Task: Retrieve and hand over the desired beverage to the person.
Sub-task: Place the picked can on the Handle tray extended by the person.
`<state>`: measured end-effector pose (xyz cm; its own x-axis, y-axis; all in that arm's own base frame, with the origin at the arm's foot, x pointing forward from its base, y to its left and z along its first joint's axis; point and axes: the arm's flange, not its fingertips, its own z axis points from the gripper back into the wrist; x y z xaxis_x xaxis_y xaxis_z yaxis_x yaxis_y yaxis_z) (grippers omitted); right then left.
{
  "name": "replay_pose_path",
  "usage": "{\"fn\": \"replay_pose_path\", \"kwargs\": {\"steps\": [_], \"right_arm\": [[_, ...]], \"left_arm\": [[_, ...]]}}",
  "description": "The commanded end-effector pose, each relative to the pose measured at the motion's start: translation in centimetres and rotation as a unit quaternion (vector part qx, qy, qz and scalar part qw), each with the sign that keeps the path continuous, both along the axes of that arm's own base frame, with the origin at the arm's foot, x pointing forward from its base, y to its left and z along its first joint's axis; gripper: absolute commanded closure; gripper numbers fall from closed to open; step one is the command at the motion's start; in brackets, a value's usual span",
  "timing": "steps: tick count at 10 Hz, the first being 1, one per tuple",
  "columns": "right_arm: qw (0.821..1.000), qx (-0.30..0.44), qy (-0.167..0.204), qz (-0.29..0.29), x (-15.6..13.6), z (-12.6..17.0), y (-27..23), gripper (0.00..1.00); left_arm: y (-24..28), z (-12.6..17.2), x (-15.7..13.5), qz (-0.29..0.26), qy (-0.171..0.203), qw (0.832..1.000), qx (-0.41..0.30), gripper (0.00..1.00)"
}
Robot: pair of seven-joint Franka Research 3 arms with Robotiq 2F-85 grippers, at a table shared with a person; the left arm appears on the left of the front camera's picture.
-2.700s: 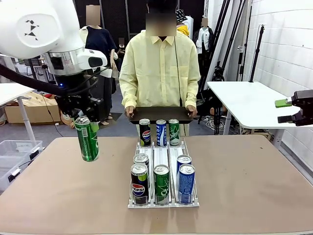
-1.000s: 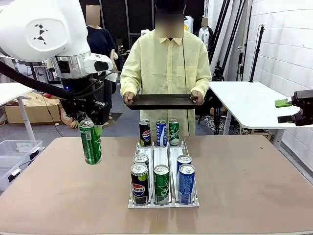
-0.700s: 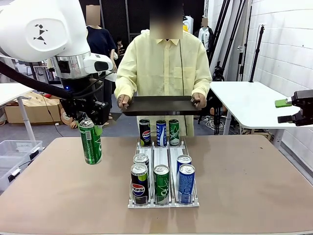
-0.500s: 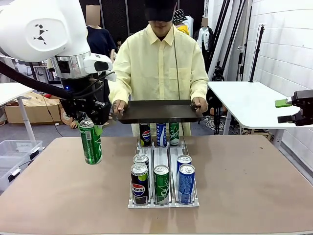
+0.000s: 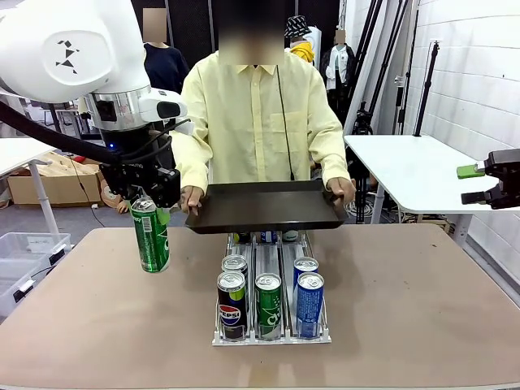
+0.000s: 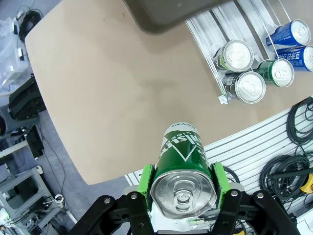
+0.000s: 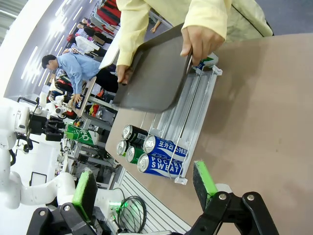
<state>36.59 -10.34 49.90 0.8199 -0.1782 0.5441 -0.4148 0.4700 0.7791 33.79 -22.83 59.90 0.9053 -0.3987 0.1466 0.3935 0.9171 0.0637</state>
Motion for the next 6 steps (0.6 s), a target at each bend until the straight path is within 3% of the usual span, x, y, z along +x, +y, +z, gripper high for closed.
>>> {"fn": "replay_pose_path", "kwargs": {"steps": [1,5,6], "right_arm": [[1.000,0.002,-0.001,0.000,0.0,0.0,0.0,0.00],[1.000,0.002,-0.001,0.000,0.0,0.0,0.0,0.00],[1.000,0.002,-0.001,0.000,0.0,0.0,0.0,0.00]], "left_arm": [[0.0,0.8,0.2,0.005,-0.002,1.000,-0.003,1.00],[0.0,0.0,0.0,0.000,0.000,1.000,0.000,1.00],[-0.3,0.9,1.4,-0.002,-0.014,1.000,-0.020,1.00]]}}
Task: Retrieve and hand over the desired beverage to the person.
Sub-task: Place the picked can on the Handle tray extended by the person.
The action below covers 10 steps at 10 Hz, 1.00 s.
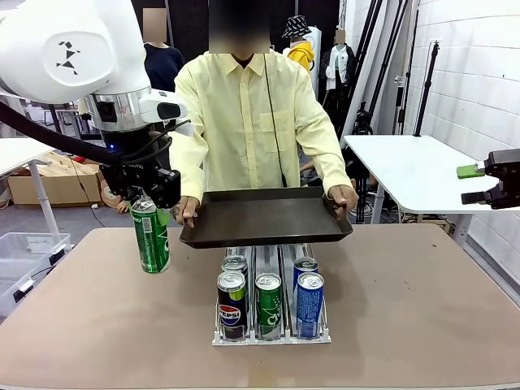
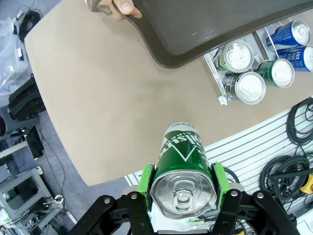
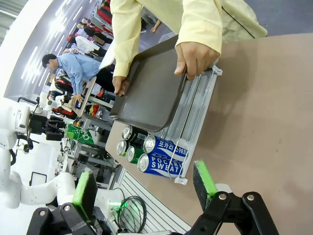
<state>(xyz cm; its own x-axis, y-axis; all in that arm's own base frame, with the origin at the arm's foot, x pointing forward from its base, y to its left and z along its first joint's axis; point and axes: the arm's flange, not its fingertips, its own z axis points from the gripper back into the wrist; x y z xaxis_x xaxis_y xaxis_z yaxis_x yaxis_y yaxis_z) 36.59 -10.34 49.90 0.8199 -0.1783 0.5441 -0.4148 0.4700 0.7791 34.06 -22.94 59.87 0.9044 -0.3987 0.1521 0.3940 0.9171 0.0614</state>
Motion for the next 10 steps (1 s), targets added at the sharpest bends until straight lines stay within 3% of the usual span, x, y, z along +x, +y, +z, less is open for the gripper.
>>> {"fn": "replay_pose_path", "kwargs": {"steps": [1,4,10], "right_arm": [[1.000,0.002,-0.001,0.000,0.0,0.0,0.0,0.00],[1.000,0.002,-0.001,0.000,0.0,0.0,0.0,0.00],[1.000,0.002,-0.001,0.000,0.0,0.0,0.0,0.00]], "left_arm": [[-0.5,1.7,2.3,-0.003,-0.022,0.999,-0.025,1.00],[-2.4,3.9,6.3,-0.011,-0.038,0.999,-0.016,1.00],[-6.7,3.8,14.3,-0.058,-0.003,0.998,-0.007,1.00]]}}
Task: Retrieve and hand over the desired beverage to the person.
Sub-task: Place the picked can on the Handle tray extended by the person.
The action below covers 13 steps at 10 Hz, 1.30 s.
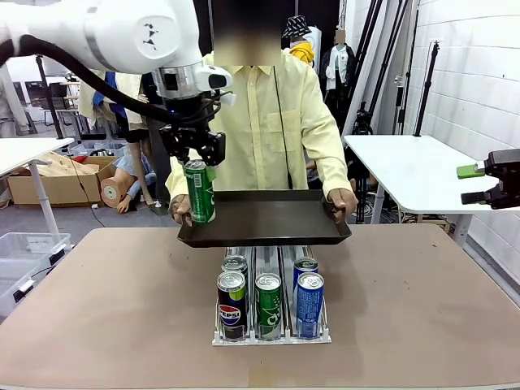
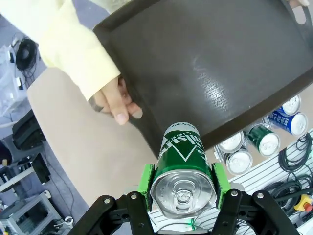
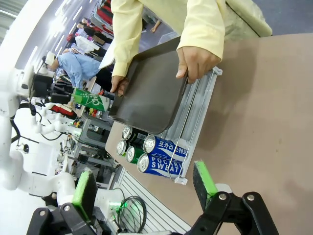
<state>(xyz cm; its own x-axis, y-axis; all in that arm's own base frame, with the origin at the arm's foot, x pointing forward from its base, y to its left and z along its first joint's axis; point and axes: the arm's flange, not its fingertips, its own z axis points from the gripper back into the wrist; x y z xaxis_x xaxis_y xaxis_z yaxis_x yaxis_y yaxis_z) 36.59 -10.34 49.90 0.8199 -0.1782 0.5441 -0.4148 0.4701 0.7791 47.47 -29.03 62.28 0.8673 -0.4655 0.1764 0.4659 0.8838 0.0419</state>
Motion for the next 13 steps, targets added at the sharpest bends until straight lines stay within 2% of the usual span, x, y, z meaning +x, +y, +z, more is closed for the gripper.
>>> {"fn": "replay_pose_path", "kwargs": {"steps": [1,6,10,13], "right_arm": [[1.000,0.002,-0.001,0.000,0.0,0.0,0.0,0.00],[1.000,0.002,-0.001,0.000,0.0,0.0,0.0,0.00],[1.000,0.002,-0.001,0.000,0.0,0.0,0.0,0.00],[1.000,0.002,-0.001,0.000,0.0,0.0,0.0,0.00]], "left_arm": [[-1.4,0.8,1.9,-0.021,0.012,1.000,0.008,1.00],[-4.5,-1.3,5.4,-0.035,0.028,0.999,-0.004,1.00],[-5.7,-2.8,7.4,-0.035,0.029,0.999,-0.004,1.00],[-5.9,-4.1,8.4,-0.035,0.046,0.998,-0.005,1.00]]}}
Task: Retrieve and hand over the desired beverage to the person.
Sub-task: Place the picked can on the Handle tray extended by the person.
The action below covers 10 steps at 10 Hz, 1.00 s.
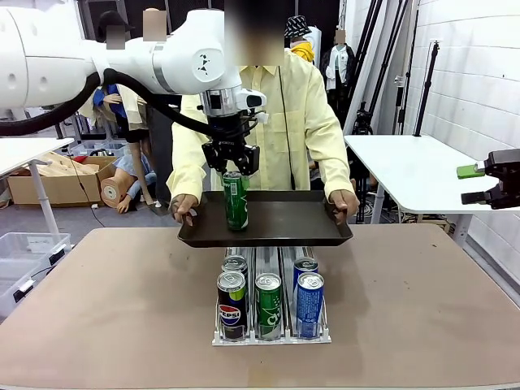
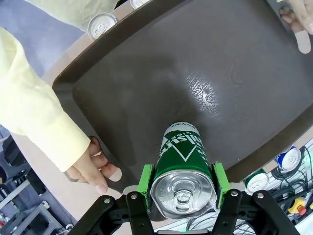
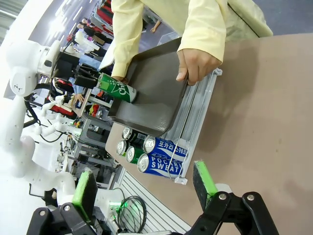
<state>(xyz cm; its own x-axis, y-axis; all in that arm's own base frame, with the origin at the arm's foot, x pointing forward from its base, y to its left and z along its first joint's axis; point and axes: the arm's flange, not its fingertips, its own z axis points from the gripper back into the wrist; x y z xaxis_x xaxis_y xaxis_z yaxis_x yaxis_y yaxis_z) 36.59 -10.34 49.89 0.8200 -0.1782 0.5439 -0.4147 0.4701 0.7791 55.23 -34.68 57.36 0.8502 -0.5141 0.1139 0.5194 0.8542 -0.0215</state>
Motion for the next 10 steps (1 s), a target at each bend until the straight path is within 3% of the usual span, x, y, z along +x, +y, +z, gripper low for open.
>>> {"fn": "replay_pose_path", "kwargs": {"steps": [1,5,7,10], "right_arm": [[1.000,0.002,-0.001,0.000,0.03,-0.03,0.00,0.00],[1.000,0.002,-0.001,0.000,0.03,-0.03,0.00,0.00],[1.000,0.002,-0.001,0.000,0.03,-0.03,0.00,0.00],[1.000,0.002,-0.001,0.000,0.03,-0.03,0.00,0.00]], "left_arm": [[-0.30,0.46,0.87,-0.005,0.008,1.000,0.007,1.00],[-0.26,0.33,0.77,-0.009,0.010,1.000,0.009,0.98],[-0.21,0.33,0.77,-0.009,0.011,1.000,0.008,0.70],[-0.06,0.37,0.68,-0.008,0.012,1.000,0.005,0.12]]}}
